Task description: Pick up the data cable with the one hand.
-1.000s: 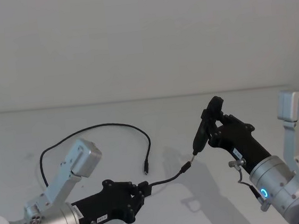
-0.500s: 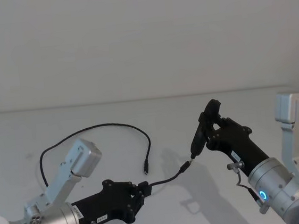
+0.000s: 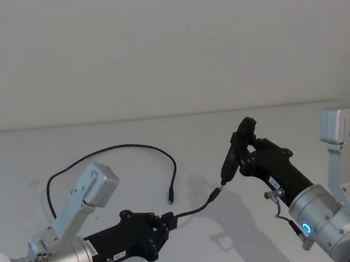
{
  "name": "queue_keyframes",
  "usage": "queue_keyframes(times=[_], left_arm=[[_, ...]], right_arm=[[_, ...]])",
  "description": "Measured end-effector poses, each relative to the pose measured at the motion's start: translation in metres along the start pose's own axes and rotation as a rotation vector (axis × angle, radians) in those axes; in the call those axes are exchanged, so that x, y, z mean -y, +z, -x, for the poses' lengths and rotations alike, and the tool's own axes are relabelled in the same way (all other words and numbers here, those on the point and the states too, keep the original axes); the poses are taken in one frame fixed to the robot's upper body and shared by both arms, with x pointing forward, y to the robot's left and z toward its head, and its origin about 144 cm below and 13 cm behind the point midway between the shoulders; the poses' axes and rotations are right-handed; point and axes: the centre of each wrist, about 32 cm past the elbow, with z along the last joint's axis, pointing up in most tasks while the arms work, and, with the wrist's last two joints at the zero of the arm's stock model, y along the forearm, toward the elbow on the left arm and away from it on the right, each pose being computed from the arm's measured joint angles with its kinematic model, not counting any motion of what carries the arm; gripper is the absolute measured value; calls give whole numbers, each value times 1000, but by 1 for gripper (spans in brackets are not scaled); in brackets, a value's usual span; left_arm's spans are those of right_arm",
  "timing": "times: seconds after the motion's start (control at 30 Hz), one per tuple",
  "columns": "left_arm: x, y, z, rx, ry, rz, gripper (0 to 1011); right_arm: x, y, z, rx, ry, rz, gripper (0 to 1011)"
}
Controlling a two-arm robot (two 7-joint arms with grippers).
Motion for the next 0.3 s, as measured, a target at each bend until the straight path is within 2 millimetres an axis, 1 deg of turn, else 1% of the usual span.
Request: queue_keyframes(times=[0.3], left_arm=[[0,0,0,0,0,0,43]], right_arm=[[0,0,0,-3,2,1,279]])
